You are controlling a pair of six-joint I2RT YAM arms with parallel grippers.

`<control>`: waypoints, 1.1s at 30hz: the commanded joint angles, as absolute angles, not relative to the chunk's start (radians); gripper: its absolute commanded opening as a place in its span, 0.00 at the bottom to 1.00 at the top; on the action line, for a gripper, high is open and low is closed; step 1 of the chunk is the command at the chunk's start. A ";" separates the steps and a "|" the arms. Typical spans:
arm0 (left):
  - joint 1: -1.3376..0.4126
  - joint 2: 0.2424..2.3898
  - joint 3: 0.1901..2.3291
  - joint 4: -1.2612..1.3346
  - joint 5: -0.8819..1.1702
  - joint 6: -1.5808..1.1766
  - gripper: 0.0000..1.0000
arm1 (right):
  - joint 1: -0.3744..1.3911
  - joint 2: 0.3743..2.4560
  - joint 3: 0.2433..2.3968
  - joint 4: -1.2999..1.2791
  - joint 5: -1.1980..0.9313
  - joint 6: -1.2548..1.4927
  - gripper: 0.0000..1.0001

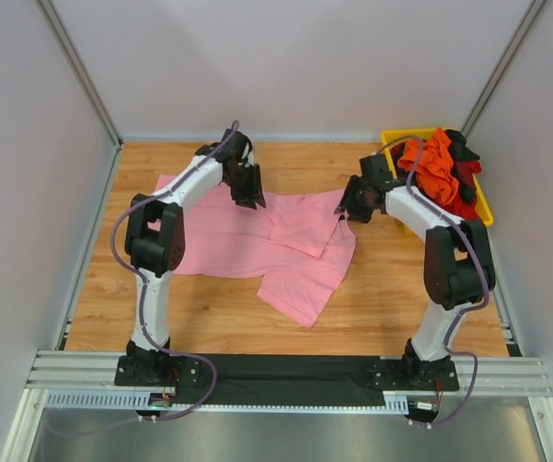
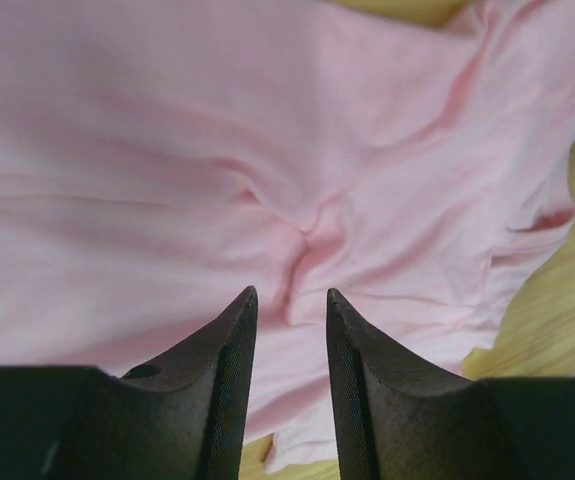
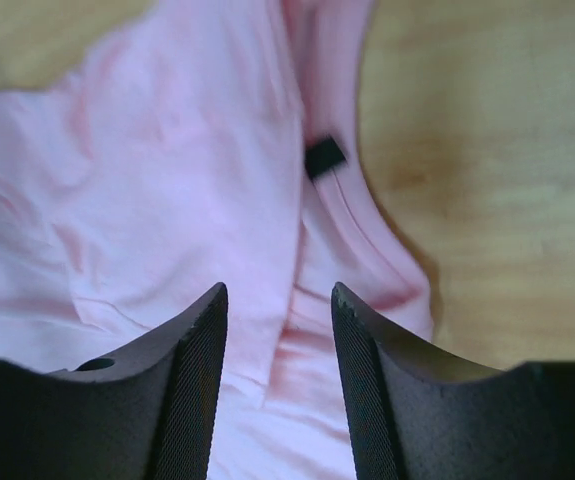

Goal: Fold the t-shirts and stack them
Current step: Fold the tshirt

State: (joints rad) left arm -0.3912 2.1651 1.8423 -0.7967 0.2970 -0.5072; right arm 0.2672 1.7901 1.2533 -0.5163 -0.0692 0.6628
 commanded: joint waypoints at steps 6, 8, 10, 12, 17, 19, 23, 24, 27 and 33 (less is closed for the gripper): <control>-0.177 2.262 1.957 -0.801 0.291 -0.509 0.41 | 0.163 1.988 1.512 -0.383 -0.304 0.463 0.45; -0.143 2.289 1.976 -0.792 0.291 -0.509 0.41 | 0.149 2.028 1.554 -0.394 -0.310 0.450 0.44; -0.123 2.322 2.000 -0.790 0.287 -0.506 0.41 | 0.141 2.080 1.615 -0.411 -0.311 0.446 0.43; -0.095 2.353 2.026 -0.790 0.287 -0.509 0.41 | 0.134 2.120 1.656 -0.404 -0.321 0.440 0.43; -0.058 2.390 2.034 -0.766 0.296 -0.520 0.41 | 0.123 2.193 1.721 -0.406 -0.324 0.466 0.42; -0.054 2.401 2.034 -0.761 0.293 -0.517 0.41 | 0.124 2.212 1.733 -0.425 -0.322 0.491 0.40; -0.052 2.411 2.029 -0.759 0.282 -0.515 0.41 | 0.124 2.209 1.688 -0.399 -0.292 0.534 0.39; -0.052 2.413 2.029 -0.761 0.285 -0.517 0.41 | 0.123 2.207 1.681 -0.381 -0.290 0.537 0.39; -0.052 2.413 2.026 -0.756 0.294 -0.520 0.41 | 0.124 2.218 1.686 -0.393 -0.269 0.543 0.39; -0.052 2.381 2.014 -0.764 0.298 -0.541 0.41 | 0.124 2.209 1.678 -0.388 -0.244 0.540 0.40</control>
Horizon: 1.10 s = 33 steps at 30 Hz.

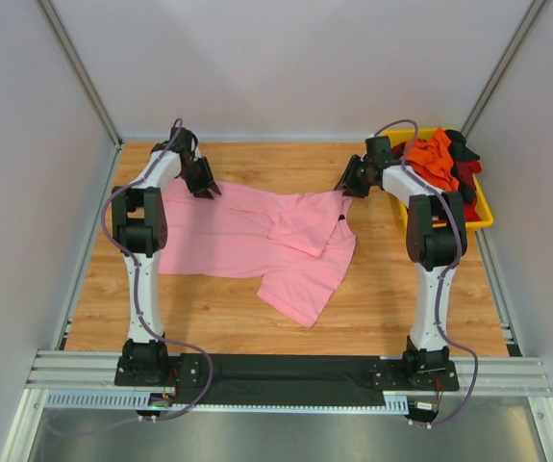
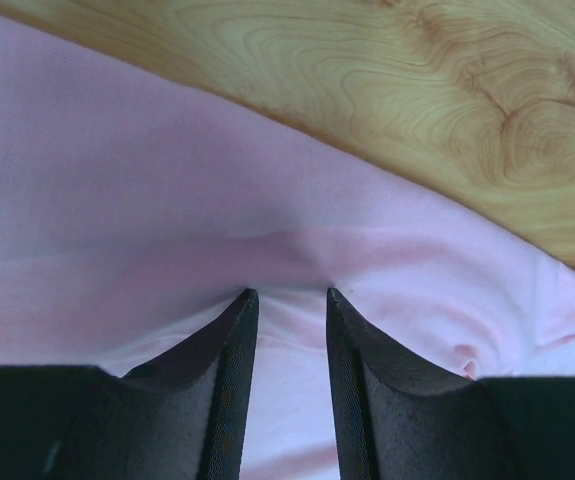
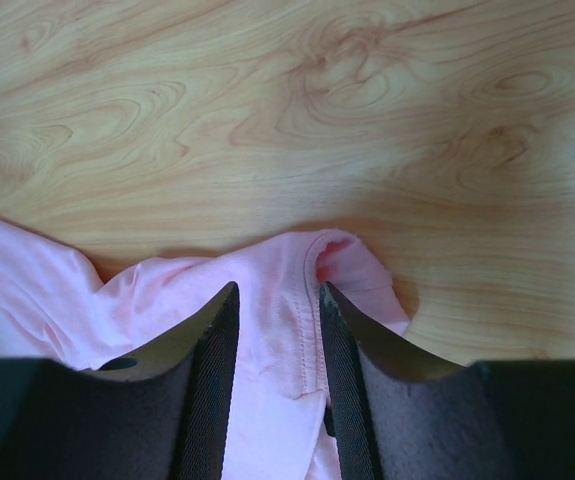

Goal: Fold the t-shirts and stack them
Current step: Fold the tshirt

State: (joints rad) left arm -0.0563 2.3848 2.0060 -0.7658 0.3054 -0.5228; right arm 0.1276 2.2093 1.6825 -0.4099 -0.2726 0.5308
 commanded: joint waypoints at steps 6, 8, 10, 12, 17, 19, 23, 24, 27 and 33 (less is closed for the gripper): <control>-0.052 2.329 1.974 -0.749 0.324 -0.572 0.41 | 0.123 2.233 1.689 -0.380 -0.256 0.540 0.40; -0.052 2.312 1.970 -0.730 0.334 -0.575 0.41 | 0.124 2.243 1.687 -0.376 -0.267 0.538 0.40; -0.054 2.304 1.973 -0.718 0.350 -0.572 0.41 | 0.124 2.247 1.681 -0.368 -0.273 0.537 0.39; -0.052 2.301 1.976 -0.700 0.353 -0.569 0.41 | 0.124 2.250 1.675 -0.362 -0.276 0.537 0.38; -0.051 2.355 2.032 -0.713 0.350 -0.555 0.41 | 0.123 2.253 1.672 -0.356 -0.272 0.534 0.33; -0.046 2.367 2.045 -0.706 0.351 -0.555 0.41 | 0.123 2.253 1.669 -0.344 -0.270 0.528 0.29; -0.032 2.391 2.069 -0.698 0.357 -0.566 0.41 | 0.114 2.249 1.657 -0.321 -0.271 0.531 0.14; -0.029 2.399 2.072 -0.698 0.356 -0.568 0.41 | 0.112 2.249 1.654 -0.307 -0.270 0.531 0.05; -0.021 2.427 2.094 -0.701 0.324 -0.566 0.41 | 0.103 2.247 1.649 -0.288 -0.255 0.534 0.00; 0.017 2.505 2.157 -0.773 0.262 -0.563 0.42 | 0.081 2.212 1.612 -0.291 -0.177 0.583 0.00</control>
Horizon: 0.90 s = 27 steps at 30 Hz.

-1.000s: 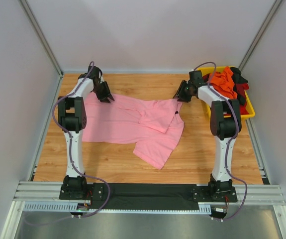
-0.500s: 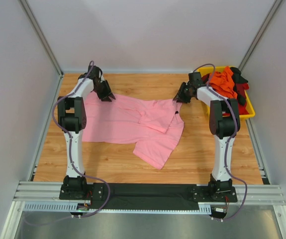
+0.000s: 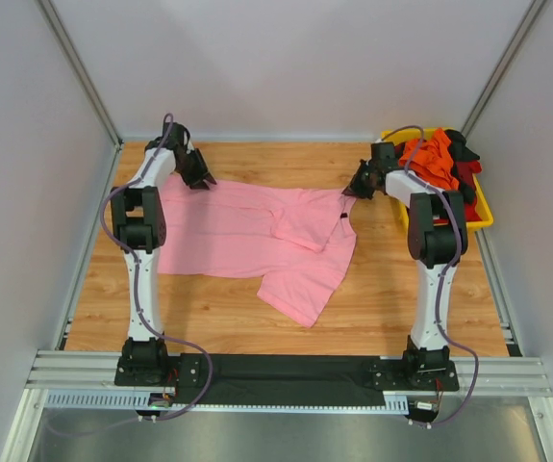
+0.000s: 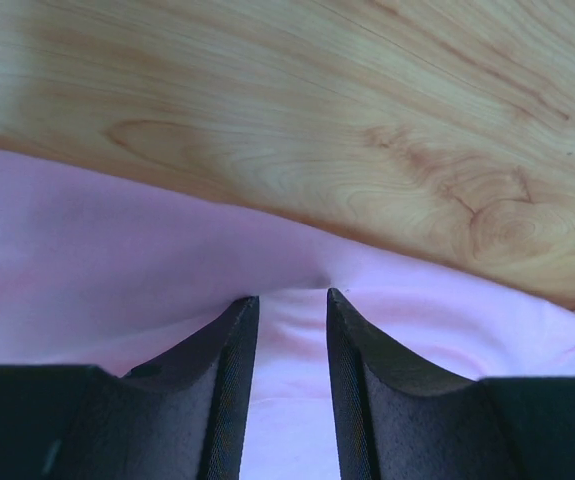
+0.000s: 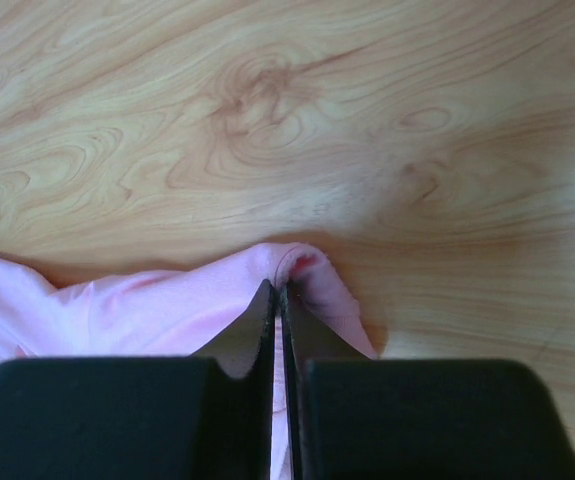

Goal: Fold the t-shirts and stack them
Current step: Fold the tshirt

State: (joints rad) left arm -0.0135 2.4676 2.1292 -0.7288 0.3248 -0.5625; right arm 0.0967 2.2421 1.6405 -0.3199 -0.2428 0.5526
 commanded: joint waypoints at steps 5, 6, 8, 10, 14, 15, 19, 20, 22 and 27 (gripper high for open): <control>0.035 2.520 2.143 -0.785 0.244 -0.571 0.41 | 0.081 2.172 1.520 -0.241 -0.118 0.641 0.00; 0.035 2.520 2.140 -0.781 0.238 -0.571 0.41 | 0.083 2.165 1.485 -0.220 -0.115 0.653 0.00; 0.037 2.523 2.135 -0.778 0.241 -0.572 0.41 | 0.083 2.164 1.463 -0.200 -0.103 0.684 0.00; 0.038 2.523 2.135 -0.767 0.253 -0.571 0.42 | 0.083 2.164 1.447 -0.172 -0.097 0.710 0.00; 0.037 2.500 2.120 -0.709 0.313 -0.566 0.42 | 0.084 2.160 1.453 -0.114 -0.113 0.723 0.00; 0.037 2.497 2.120 -0.700 0.357 -0.568 0.42 | 0.086 2.158 1.460 -0.110 -0.121 0.719 0.04; 0.037 2.444 2.120 -0.673 0.454 -0.568 0.43 | 0.087 2.125 1.555 -0.190 -0.153 0.681 0.20; 0.037 2.412 2.118 -0.676 0.471 -0.563 0.43 | 0.086 2.112 1.563 -0.234 -0.156 0.660 0.24; 0.038 2.373 2.109 -0.701 0.468 -0.540 0.44 | 0.087 2.073 1.565 -0.271 -0.158 0.638 0.28; 0.037 2.200 2.013 -0.761 0.384 -0.499 0.49 | 0.112 1.948 1.516 -0.405 -0.149 0.594 0.31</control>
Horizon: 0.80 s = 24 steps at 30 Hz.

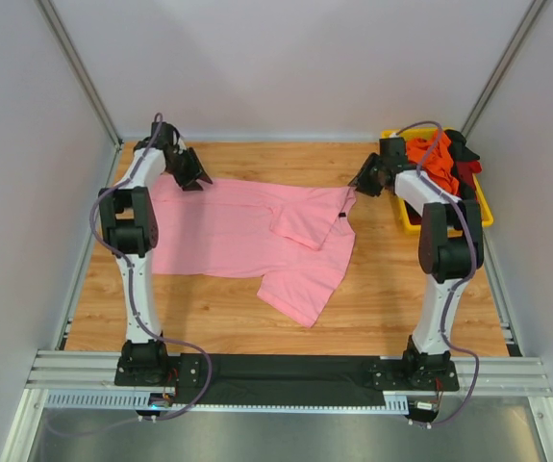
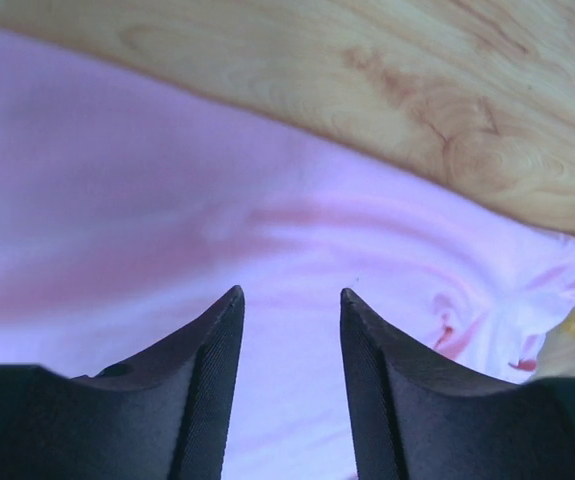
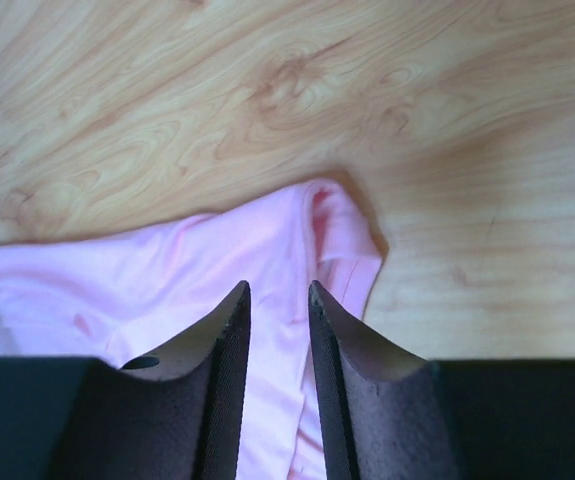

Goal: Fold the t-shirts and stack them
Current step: Fold the tshirt

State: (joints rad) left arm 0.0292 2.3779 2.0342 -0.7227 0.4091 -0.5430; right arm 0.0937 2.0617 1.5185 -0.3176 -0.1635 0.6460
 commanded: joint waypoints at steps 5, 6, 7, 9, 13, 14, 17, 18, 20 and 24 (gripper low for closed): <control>0.037 2.019 1.830 -0.836 0.263 -0.466 0.52 | 0.179 1.856 1.404 -0.578 -0.129 0.591 0.31; 0.037 1.982 1.784 -0.830 0.233 -0.468 0.52 | 0.196 1.818 1.385 -0.607 -0.117 0.589 0.32; 0.037 1.944 1.685 -0.819 0.203 -0.486 0.52 | 0.218 1.798 1.365 -0.638 -0.070 0.589 0.33; 0.037 1.835 1.547 -0.790 0.129 -0.511 0.52 | 0.297 1.725 1.284 -0.698 -0.022 0.584 0.36; 0.051 1.663 1.361 -0.773 0.089 -0.552 0.53 | 0.469 1.559 1.084 -0.626 -0.029 0.529 0.39; 0.067 1.637 1.323 -0.766 0.094 -0.564 0.54 | 0.557 1.530 1.051 -0.615 -0.031 0.499 0.39; 0.127 1.531 1.174 -0.726 0.112 -0.607 0.57 | 0.742 1.439 0.944 -0.607 -0.002 0.465 0.39; 0.146 1.510 1.111 -0.718 0.120 -0.615 0.58 | 0.786 1.425 0.925 -0.609 -0.002 0.456 0.39; 0.202 1.451 1.054 -0.695 0.158 -0.629 0.61 | 0.866 1.395 0.867 -0.592 0.051 0.434 0.39; 0.264 1.417 0.971 -0.667 0.175 -0.615 0.63 | 1.008 1.371 0.819 -0.561 0.064 0.387 0.39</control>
State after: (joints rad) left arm 0.2337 1.4578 0.9939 -0.7307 0.1493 -0.6003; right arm 0.9611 1.3968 0.8436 -0.6056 0.0036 0.4538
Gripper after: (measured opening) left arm 0.622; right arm 0.389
